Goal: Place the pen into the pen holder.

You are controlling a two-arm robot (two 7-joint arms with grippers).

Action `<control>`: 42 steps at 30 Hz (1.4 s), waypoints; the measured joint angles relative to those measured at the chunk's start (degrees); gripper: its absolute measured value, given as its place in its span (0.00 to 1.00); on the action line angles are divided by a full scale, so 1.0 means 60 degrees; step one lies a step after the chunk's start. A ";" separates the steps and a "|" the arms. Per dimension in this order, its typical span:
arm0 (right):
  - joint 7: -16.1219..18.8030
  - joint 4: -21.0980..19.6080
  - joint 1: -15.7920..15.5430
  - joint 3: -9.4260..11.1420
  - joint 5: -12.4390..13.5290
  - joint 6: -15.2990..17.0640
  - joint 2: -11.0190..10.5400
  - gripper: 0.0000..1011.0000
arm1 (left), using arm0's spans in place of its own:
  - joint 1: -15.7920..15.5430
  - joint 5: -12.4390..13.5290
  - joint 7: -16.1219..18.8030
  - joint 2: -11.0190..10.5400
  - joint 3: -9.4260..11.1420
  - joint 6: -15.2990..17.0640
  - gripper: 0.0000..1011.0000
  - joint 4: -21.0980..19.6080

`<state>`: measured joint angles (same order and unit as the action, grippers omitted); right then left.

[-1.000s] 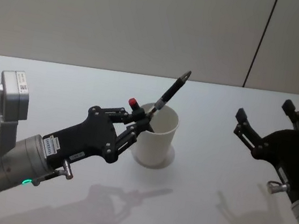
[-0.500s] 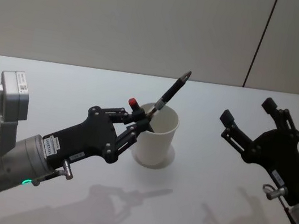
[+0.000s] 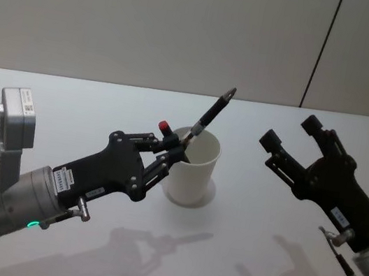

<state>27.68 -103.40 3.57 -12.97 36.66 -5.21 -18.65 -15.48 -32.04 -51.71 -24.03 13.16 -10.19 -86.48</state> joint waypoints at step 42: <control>0.1887 0.1955 0.1846 -0.0803 0.1694 0.2068 0.1287 0.99 | 0.0001 0.0000 0.0002 0.0001 0.0000 0.0001 0.17 0.0000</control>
<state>39.00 -91.67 14.65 -17.79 46.82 7.20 -10.92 -15.48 -32.04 -51.69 -24.02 13.16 -10.19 -86.48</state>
